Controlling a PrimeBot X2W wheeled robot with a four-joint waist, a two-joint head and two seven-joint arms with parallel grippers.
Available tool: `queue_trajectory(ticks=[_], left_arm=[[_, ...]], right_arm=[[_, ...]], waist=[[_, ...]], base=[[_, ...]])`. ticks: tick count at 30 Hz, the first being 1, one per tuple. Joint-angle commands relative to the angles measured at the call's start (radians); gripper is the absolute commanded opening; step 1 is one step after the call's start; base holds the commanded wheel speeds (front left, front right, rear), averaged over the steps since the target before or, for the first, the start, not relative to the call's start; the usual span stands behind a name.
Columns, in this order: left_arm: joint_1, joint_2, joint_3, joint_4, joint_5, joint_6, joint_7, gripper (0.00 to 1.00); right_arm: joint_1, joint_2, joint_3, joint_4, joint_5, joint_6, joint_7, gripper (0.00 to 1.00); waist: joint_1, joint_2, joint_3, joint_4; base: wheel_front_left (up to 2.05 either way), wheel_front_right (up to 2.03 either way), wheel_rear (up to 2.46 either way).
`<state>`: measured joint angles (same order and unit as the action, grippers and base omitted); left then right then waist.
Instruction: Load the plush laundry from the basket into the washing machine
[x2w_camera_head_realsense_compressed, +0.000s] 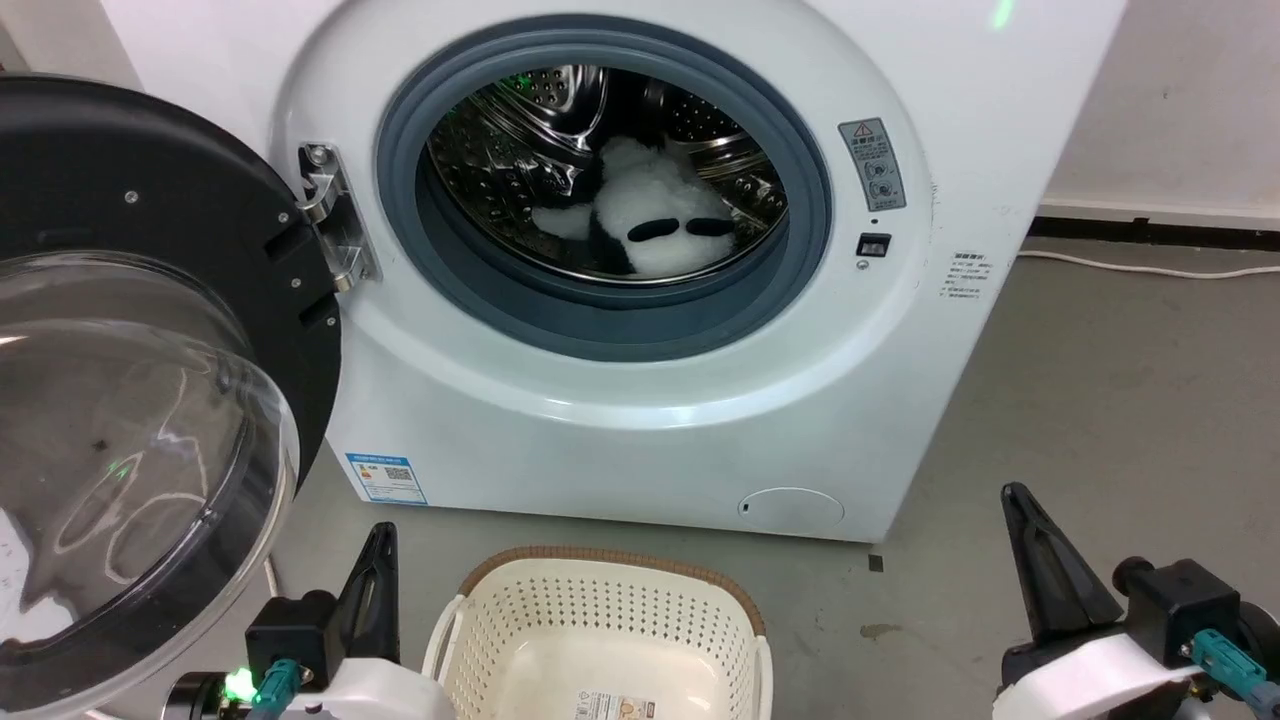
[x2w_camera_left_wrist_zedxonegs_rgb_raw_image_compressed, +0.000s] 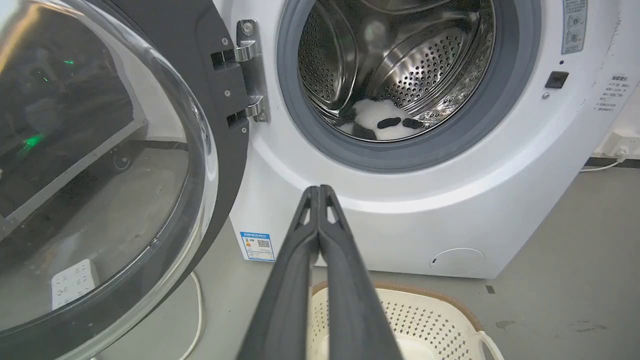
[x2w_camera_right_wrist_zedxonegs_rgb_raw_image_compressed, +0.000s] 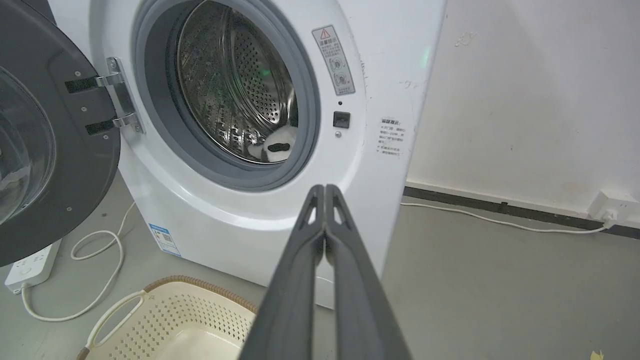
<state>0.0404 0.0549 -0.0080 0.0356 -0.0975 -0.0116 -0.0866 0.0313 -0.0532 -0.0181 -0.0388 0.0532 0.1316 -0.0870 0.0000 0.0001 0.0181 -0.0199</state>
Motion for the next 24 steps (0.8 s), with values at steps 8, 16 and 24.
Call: queue_trajectory(ticks=[8, 16, 24], left_arm=[[-0.018, 0.0, 0.004, -0.011, 0.027, 0.006, 0.02, 0.0], [-0.024, -0.001, 0.005, -0.017, 0.044, 0.008, 0.036, 0.0], [-0.029, -0.002, 0.006, -0.023, 0.061, 0.009, 0.052, 0.0]], right_arm=[[-0.016, 0.002, 0.005, 0.011, -0.016, -0.001, 0.019, 0.0], [-0.02, 0.002, 0.008, 0.018, -0.025, -0.001, 0.036, 0.0], [-0.024, 0.003, 0.012, 0.025, -0.034, -0.001, 0.052, 0.0]], waist=[[0.0, -0.0001, -0.004, 0.004], [0.0, -0.0001, -0.007, 0.008], [0.0, -0.0001, -0.011, 0.012]], base=[[0.0, 0.0, 0.0], [0.0, 0.0, 0.0], [0.0, 0.0, 0.0]])
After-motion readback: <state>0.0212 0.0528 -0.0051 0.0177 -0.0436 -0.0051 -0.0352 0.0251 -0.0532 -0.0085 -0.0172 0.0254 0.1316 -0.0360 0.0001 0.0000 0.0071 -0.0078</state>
